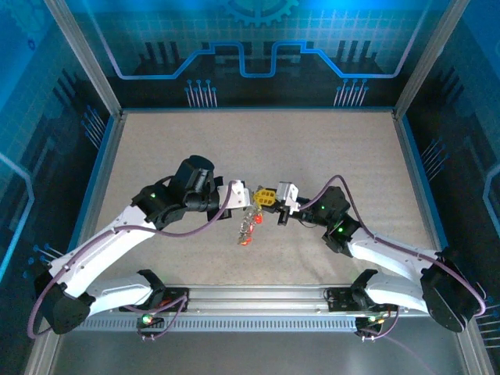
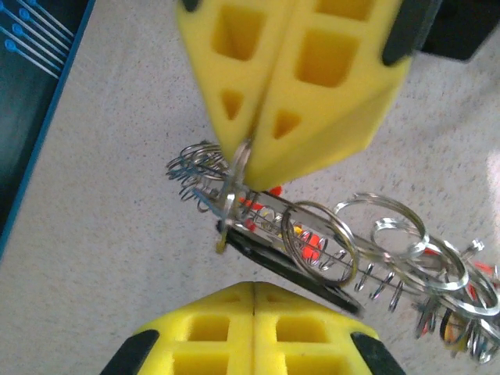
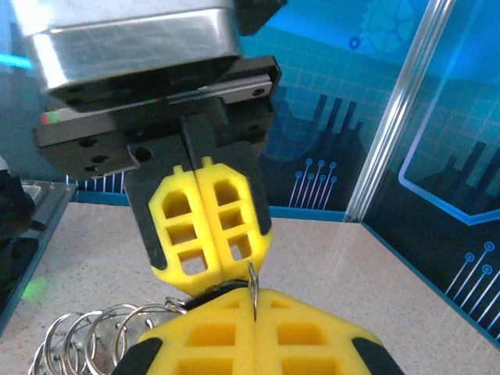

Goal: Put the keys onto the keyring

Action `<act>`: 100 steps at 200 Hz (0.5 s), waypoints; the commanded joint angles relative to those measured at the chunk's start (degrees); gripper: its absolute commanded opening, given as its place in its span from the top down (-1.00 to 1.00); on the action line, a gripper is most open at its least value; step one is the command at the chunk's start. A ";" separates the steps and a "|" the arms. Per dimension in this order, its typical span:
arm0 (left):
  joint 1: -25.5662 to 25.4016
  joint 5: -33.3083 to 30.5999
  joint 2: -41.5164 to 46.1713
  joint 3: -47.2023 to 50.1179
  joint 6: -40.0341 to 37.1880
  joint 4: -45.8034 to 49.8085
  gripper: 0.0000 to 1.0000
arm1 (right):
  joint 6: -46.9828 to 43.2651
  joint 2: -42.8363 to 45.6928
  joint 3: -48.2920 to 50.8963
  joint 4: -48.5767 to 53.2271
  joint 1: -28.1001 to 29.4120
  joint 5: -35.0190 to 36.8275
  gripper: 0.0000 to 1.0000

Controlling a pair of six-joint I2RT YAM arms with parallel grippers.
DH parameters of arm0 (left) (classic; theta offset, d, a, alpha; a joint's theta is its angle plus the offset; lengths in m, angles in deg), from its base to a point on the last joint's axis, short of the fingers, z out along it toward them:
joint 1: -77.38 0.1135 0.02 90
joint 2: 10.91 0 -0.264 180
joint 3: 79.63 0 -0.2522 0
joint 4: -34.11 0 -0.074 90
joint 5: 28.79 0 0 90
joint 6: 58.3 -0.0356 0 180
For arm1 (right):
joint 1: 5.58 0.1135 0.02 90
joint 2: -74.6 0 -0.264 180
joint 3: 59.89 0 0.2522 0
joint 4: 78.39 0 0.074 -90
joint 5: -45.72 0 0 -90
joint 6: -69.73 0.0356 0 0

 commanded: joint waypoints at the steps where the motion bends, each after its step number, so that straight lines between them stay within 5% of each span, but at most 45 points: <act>1: 0.51 3.56 1.32 1.36 0.20 -3.22 1.00 | 1.58 0.47 -0.54 -3.81 -0.56 -1.54 1.00; 25: 0.57 2.52 1.67 2.77 0.56 -7.10 1.00 | 3.25 -0.23 -0.39 -5.74 -0.57 -1.71 1.00; 36: 0.68 1.18 2.53 3.86 1.19 -9.19 0.48 | 3.11 -0.60 -0.33 -6.02 -0.54 -1.87 1.00; 49: 1.06 1.83 4.04 5.37 1.15 -10.93 0.31 | 2.66 -0.57 -0.60 -5.18 -0.54 -1.90 1.00; 100: 1.46 3.06 5.21 5.20 -0.49 -9.95 0.52 | 2.39 -1.40 -1.03 -4.91 -0.54 -2.72 1.00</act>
